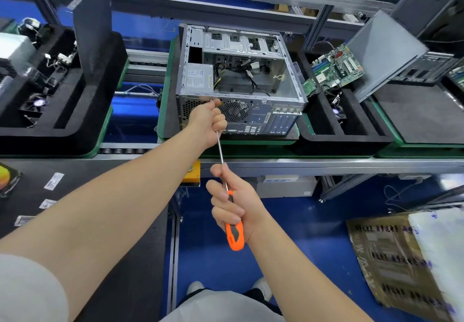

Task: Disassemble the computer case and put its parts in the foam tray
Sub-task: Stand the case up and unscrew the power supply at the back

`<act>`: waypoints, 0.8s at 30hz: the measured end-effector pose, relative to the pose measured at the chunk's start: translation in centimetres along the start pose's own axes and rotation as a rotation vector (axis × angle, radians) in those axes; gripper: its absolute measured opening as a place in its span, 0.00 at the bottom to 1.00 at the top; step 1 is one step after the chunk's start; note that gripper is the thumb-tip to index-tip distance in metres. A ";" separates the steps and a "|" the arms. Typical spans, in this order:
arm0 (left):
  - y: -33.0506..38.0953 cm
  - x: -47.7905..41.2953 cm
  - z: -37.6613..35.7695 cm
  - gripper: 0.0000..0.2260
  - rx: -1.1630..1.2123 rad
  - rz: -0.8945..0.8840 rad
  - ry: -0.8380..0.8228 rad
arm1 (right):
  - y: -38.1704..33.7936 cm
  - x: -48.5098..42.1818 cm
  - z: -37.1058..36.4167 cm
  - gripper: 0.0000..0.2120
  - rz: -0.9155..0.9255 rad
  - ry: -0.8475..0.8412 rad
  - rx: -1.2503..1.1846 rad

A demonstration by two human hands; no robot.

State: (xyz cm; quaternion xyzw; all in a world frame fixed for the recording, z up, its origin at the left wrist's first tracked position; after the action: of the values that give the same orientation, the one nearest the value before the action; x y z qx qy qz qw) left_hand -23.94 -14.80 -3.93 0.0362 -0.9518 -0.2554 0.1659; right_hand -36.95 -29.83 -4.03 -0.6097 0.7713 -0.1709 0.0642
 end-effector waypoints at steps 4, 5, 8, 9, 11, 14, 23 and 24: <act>-0.3 0.0 0.1 0.12 -0.066 -0.010 0.013 | -1.7 1.2 0.6 0.12 -0.141 0.455 0.796; -0.3 0.0 0.1 0.11 -0.070 -0.010 0.014 | -2.2 1.2 0.2 0.10 -0.195 0.536 1.021; -0.3 0.0 0.0 0.12 -0.068 -0.003 0.014 | -3.6 1.0 -0.8 0.05 -0.389 0.707 1.745; -0.4 0.0 -0.1 0.12 -0.065 0.002 0.014 | -3.9 1.0 -1.0 0.04 -0.405 0.781 1.855; -0.3 -0.1 -0.2 0.13 -0.064 0.016 0.020 | -4.2 1.0 -0.6 0.06 -0.453 0.913 1.964; -0.1 -0.2 -0.2 0.14 -0.059 0.031 0.046 | -3.9 0.1 -0.1 0.13 -0.559 0.988 1.982; 0.2 -0.3 0.2 0.13 0.044 0.043 0.031 | -1.8 0.1 -0.1 0.16 -0.195 0.324 0.739; 0.2 -0.3 0.2 0.14 0.062 0.046 0.024 | -1.2 0.1 0.2 0.15 -0.094 0.226 0.467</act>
State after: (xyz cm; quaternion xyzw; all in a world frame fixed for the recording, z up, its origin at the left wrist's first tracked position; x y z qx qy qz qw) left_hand -23.75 -14.51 -4.04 0.0225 -0.9578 -0.2216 0.1819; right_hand -35.83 -30.19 -3.75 -0.5908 0.6840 -0.4139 0.1087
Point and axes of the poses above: each hand's wrist, its own x-axis away from the middle knuckle, its own z-axis out of the back of the hand, y = z × x, the point moved 4 cm from there along -x, towards the middle knuckle, and after that the axes turned 14 degrees about -y, right-handed, at the moved point
